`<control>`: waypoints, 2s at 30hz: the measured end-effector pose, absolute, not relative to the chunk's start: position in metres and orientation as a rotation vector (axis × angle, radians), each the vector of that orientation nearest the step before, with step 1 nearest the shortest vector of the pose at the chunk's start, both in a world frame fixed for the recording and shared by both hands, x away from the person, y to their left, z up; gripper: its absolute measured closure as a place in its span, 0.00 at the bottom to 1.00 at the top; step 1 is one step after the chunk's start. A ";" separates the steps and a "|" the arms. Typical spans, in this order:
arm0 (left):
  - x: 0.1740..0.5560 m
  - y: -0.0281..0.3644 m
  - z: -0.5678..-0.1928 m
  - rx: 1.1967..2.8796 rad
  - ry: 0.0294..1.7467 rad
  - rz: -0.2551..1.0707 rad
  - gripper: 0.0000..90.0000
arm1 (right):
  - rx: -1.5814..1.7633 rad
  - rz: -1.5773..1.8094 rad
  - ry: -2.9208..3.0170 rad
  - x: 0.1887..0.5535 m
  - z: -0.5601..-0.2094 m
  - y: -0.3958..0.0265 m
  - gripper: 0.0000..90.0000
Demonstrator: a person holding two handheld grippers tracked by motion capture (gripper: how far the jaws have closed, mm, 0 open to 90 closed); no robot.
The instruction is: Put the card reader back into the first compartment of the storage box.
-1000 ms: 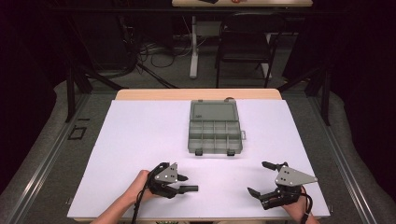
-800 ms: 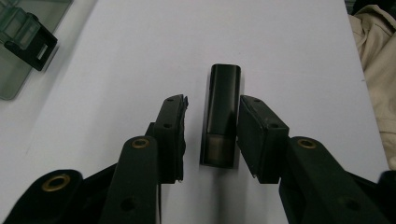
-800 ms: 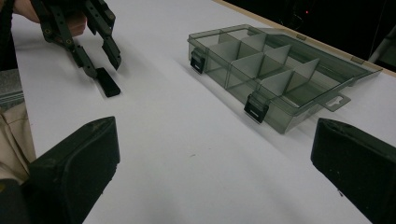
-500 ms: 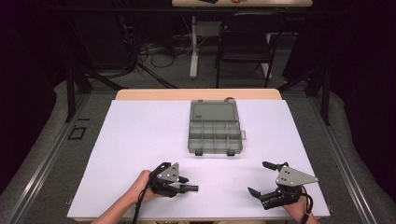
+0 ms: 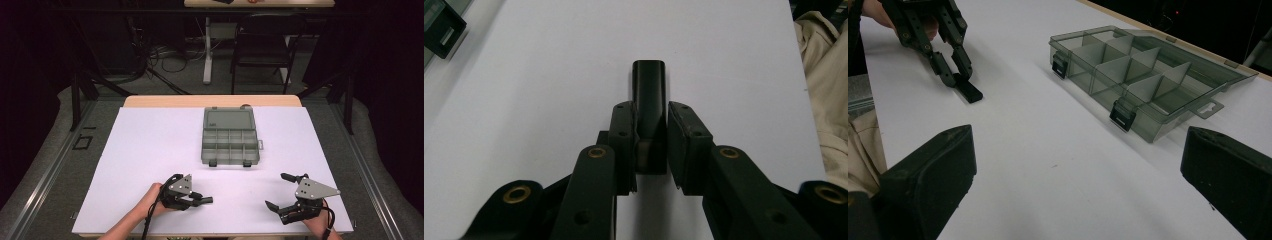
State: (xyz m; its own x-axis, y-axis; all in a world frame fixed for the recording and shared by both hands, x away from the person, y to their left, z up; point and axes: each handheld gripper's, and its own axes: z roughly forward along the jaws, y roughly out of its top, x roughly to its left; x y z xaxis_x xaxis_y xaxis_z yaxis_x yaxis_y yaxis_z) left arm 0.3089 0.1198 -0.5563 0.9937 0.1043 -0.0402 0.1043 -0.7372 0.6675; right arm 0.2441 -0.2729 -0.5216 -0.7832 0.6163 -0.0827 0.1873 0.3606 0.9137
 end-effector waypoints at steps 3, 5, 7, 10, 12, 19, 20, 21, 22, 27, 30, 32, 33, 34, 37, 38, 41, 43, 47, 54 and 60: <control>0.308 0.120 -0.556 2.397 0.151 -0.003 0.83 | 0.703 1.407 2.212 0.244 -0.522 -0.273 0.01; 0.308 0.121 -0.555 2.385 0.154 0.001 0.83 | 0.704 1.408 2.212 0.244 -0.522 -0.273 0.01; 0.307 0.122 -0.554 2.375 0.149 0.007 0.83 | 0.705 1.411 2.211 0.244 -0.522 -0.274 0.01; 0.305 0.122 -0.552 2.366 0.154 0.008 0.83 | 0.705 1.410 2.211 0.244 -0.521 -0.274 0.01; 0.304 0.123 -0.551 2.363 0.153 0.008 0.83 | 0.703 1.406 2.211 0.244 -0.521 -0.274 0.01; 0.303 0.124 -0.548 2.342 0.156 0.014 0.83 | 0.704 1.407 2.211 0.244 -0.521 -0.274 0.01; 0.302 0.124 -0.548 2.342 0.161 0.020 0.83 | 0.704 1.407 2.210 0.244 -0.521 -0.274 0.01; 0.302 0.125 -0.547 2.340 0.165 0.022 0.83 | 0.705 1.406 2.210 0.244 -0.521 -0.274 0.01; 0.302 0.125 -0.547 2.333 0.168 0.021 0.83 | 0.703 1.407 2.210 0.244 -0.521 -0.274 0.01; 0.301 0.127 -0.545 2.318 0.185 0.031 0.83 | 0.702 1.405 2.211 0.244 -0.521 -0.274 0.01; 0.301 0.128 -0.544 2.311 0.194 0.041 0.83 | 0.704 1.407 2.210 0.244 -0.521 -0.274 0.01; 0.300 0.128 -0.543 2.305 0.202 0.044 0.83 | 0.704 1.408 2.210 0.244 -0.521 -0.273 0.01; 0.300 0.128 -0.543 2.305 0.202 0.044 0.83 | 0.705 1.407 2.210 0.244 -0.521 -0.274 0.01; 0.300 0.129 -0.543 2.301 0.210 0.054 0.83 | 0.705 1.407 2.211 0.244 -0.521 -0.274 0.01; 0.299 0.131 -0.541 2.292 0.222 0.061 0.83 | 0.707 1.408 2.211 0.245 -0.522 -0.274 0.01; 0.299 0.131 -0.541 2.287 0.226 0.060 0.83 | 0.708 1.408 2.210 0.245 -0.522 -0.274 0.01; 0.300 0.132 -0.540 2.279 0.233 0.065 0.83 | 0.706 1.413 2.207 0.245 -0.522 -0.273 0.01; 0.300 0.133 -0.539 2.277 0.239 0.073 0.83 | 0.706 1.412 2.206 0.245 -0.522 -0.273 0.01; 0.299 0.134 -0.539 2.272 0.248 0.079 0.83 | 0.710 1.407 2.209 0.245 -0.522 -0.274 0.01; 0.299 0.137 -0.537 2.265 0.262 0.105 0.83 | 0.710 1.402 2.210 0.244 -0.521 -0.275 0.01; 0.300 0.139 -0.535 2.251 0.284 0.131 0.83 | 0.710 1.403 2.210 0.244 -0.521 -0.274 0.01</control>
